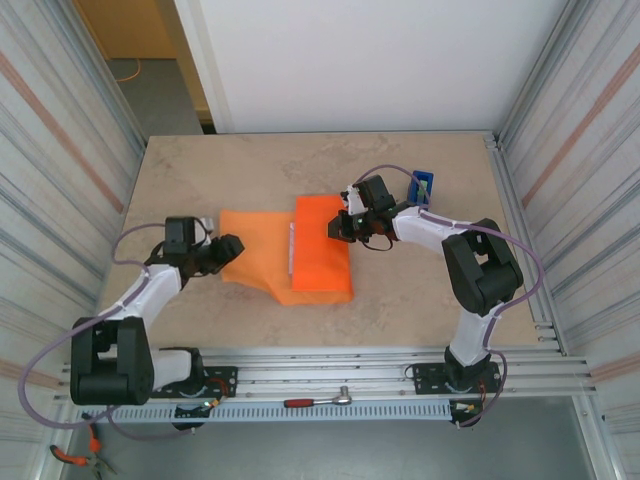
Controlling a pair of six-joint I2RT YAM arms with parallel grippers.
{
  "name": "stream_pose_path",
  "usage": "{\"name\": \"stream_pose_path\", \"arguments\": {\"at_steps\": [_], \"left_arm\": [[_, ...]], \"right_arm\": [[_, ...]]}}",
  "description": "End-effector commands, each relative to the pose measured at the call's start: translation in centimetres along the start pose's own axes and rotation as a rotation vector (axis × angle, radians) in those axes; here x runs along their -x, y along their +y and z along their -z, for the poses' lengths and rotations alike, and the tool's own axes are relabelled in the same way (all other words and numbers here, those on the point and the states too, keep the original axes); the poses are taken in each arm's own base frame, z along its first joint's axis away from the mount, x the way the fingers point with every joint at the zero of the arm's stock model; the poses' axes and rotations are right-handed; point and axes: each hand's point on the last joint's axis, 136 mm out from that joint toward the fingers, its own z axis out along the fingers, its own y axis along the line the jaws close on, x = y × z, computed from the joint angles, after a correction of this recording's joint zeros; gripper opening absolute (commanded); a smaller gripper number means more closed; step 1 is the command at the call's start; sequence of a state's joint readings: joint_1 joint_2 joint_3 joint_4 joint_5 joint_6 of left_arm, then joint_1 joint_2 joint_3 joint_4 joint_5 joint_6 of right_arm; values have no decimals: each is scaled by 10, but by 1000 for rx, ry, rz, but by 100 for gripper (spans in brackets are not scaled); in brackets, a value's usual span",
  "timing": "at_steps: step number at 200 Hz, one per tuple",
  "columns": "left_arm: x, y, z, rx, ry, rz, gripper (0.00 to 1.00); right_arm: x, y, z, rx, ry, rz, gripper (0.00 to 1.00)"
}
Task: Wrap the gift box in paper
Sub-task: Second fold the wrapping paper around the gift box.
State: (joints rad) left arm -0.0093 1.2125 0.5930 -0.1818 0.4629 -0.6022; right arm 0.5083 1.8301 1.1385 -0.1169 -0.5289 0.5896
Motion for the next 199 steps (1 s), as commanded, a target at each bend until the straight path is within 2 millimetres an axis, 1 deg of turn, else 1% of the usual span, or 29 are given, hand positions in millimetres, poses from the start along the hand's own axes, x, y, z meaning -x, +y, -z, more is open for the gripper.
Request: {"name": "stream_pose_path", "arguments": {"at_steps": [1, 26, 48, 82, 101, 135, 149, 182, 199], "left_arm": [[-4, 3, 13, 9, 1, 11, 46], [-3, 4, 20, -8, 1, 23, 37], [-4, 3, 22, -13, 5, 20, 28], [-8, 2, 22, -25, 19, 18, 10], [-7, -4, 24, -44, 20, 6, 0], [0, -23, 33, -110, 4, -26, 0], [3, -34, 39, -146, -9, -45, 0], [-2, -68, 46, -232, -20, -112, 0], [-9, -88, 46, -272, -8, -143, 0]], "right_arm": [[-36, -39, -15, -110, 99, -54, 0], [-36, -39, -16, -108, 99, -57, 0], [-36, -39, -17, -107, 101, -57, 0], [-37, -40, -17, -109, 102, -58, 0], [-38, -40, -17, -108, 103, -59, 0], [-38, -40, -17, -108, 100, -62, 0], [-38, -40, -17, -106, 101, -61, 0], [-39, -41, -18, -106, 104, -65, 0], [-39, -40, -19, -106, 103, -66, 0]]}}
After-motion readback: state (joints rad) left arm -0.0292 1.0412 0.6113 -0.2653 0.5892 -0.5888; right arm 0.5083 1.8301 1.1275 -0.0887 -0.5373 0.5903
